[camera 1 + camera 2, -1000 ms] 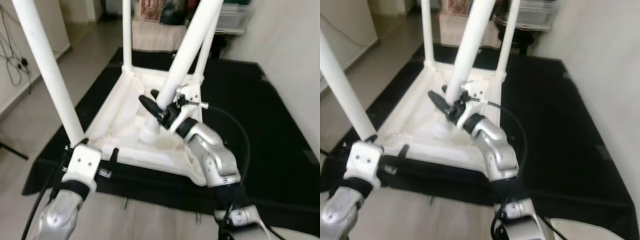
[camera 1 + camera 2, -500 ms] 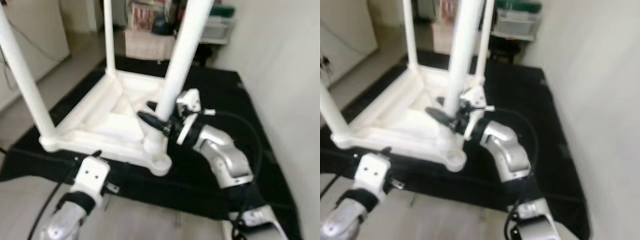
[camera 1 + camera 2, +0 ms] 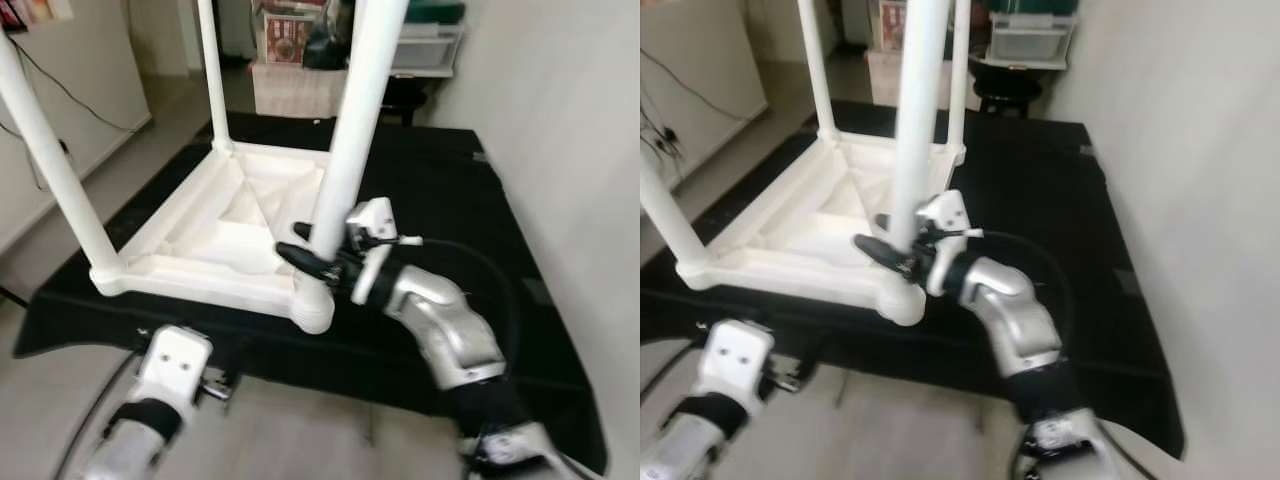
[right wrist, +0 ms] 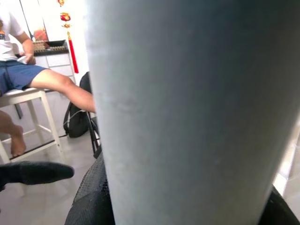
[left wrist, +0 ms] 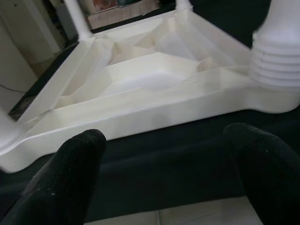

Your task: Building children table

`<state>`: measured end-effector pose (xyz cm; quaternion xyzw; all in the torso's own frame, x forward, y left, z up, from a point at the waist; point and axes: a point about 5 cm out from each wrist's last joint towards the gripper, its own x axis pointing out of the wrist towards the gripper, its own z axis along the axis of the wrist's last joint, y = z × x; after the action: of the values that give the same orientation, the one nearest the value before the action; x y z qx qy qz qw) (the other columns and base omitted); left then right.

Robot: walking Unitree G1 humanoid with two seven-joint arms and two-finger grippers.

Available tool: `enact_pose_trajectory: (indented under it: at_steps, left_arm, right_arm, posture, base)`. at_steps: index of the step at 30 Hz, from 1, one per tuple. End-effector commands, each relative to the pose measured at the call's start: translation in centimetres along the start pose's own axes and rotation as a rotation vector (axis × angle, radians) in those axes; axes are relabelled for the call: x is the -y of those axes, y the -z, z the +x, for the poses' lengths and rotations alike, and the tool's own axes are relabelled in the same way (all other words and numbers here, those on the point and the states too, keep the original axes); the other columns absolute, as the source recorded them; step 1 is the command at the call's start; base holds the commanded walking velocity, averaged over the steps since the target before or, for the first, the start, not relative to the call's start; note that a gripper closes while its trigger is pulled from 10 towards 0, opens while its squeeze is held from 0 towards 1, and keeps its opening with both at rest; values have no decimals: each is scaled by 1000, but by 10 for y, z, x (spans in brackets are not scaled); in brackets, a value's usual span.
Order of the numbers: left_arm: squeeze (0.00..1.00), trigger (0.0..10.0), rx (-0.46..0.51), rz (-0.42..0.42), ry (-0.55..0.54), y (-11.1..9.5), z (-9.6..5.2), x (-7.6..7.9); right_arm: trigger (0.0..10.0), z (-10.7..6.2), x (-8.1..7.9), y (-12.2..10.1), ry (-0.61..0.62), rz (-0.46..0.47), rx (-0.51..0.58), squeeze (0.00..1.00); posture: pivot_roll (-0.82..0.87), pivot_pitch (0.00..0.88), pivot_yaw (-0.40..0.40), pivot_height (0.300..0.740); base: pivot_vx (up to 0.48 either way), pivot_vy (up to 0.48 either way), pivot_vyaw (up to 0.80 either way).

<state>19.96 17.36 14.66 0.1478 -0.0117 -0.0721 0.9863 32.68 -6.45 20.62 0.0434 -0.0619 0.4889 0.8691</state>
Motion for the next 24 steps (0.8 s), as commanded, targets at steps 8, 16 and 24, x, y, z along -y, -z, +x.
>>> enact_pose_trajectory:
  at_steps: [8, 16, 24]
  left_arm:
    - [0, 10000, -14, 106, 2, 4, 6, -3]
    - [0, 10000, 3, 153, 21, 2, 9, 1]
    - [0, 10000, 50, 90, 261, -5, -2, 26]
  right_arm:
    - [10000, 9, 13, -1, 171, 12, 18, 0]
    - [10000, 11, 17, 1, 124, 15, 2, 0]
    - [10000, 19, 20, -2, -31, -11, -21, 0]
  posture:
    - [21, 103, -55, 740]
    - [25, 112, -56, 740]
    - [42, 141, -57, 740]
  base:
    - [0, 0, 0]
    - [0, 0, 0]
    - [0, 0, 0]
